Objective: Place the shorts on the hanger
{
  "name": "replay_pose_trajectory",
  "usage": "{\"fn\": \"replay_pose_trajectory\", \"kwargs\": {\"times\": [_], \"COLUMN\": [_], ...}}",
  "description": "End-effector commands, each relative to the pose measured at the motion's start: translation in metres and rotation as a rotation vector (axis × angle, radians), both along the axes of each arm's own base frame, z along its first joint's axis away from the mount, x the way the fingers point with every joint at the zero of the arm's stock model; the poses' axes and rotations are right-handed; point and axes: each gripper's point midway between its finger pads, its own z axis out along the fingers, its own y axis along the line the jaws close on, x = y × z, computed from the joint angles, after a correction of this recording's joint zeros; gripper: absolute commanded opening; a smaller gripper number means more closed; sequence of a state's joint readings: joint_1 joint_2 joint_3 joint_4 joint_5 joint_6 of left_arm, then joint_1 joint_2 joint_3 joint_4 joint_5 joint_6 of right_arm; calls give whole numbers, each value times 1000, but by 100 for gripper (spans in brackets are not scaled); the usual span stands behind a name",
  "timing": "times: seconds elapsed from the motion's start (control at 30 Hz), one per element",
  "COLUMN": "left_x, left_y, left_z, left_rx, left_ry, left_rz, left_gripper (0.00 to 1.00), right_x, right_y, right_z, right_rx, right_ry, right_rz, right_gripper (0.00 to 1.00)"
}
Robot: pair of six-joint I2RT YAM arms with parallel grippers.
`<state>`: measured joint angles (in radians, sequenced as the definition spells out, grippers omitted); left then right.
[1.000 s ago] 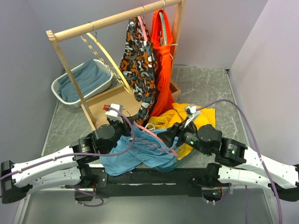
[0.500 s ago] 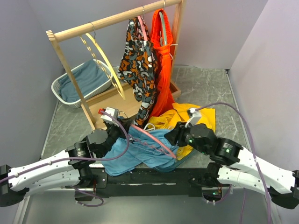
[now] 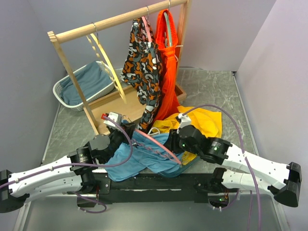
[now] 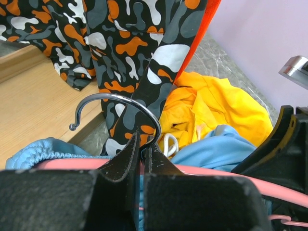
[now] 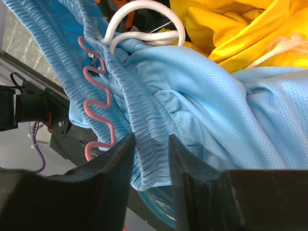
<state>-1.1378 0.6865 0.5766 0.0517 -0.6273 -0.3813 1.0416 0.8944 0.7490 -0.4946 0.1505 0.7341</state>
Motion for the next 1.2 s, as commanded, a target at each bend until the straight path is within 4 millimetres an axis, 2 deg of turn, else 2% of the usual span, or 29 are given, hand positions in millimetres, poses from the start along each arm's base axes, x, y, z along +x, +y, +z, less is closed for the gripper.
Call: {"fn": "replay_pose_trajectory", "kwargs": {"times": [0.0, 0.07, 0.2, 0.3, 0.4, 0.5, 0.53, 0.67, 0.87, 0.97, 1.17], "left_x": [6, 7, 7, 8, 8, 11, 13, 21, 26, 29, 38], "left_y": [3, 1, 1, 2, 3, 11, 14, 35, 49, 57, 59], "left_z": [19, 21, 24, 26, 27, 29, 30, 32, 37, 35, 26], "left_rx": [-48, -53, -53, -57, -62, -77, -83, -104, -119, -102, -67], "left_ry": [-47, -52, -59, -60, -68, -75, -76, -82, -127, -118, -89], "left_rz": [45, 47, 50, 58, 69, 119, 141, 278, 357, 422, 534], "left_gripper": [1, 1, 1, 1, 1, 1, 1, 1, 1, 1, 1], "right_x": [-2, -6, -13, -12, -9, -4, -5, -6, -6, -9, -12], "right_y": [1, 3, 8, 9, 1, -10, -12, -21, -31, -33, -40], "right_z": [10, 15, 7, -2, -11, -10, -8, 1, 11, 12, 17], "right_rx": [17, 18, -38, -85, -139, -155, -150, -129, -111, -113, -101], "right_ry": [-43, -53, -39, -27, -22, -36, -39, -57, -70, -65, -71], "right_rz": [38, 69, 122, 122, 93, 42, 36, 15, -14, -8, -15], "right_gripper": [48, 52, 55, 53, 49, 31, 19, 1, 0, 0, 0]}}
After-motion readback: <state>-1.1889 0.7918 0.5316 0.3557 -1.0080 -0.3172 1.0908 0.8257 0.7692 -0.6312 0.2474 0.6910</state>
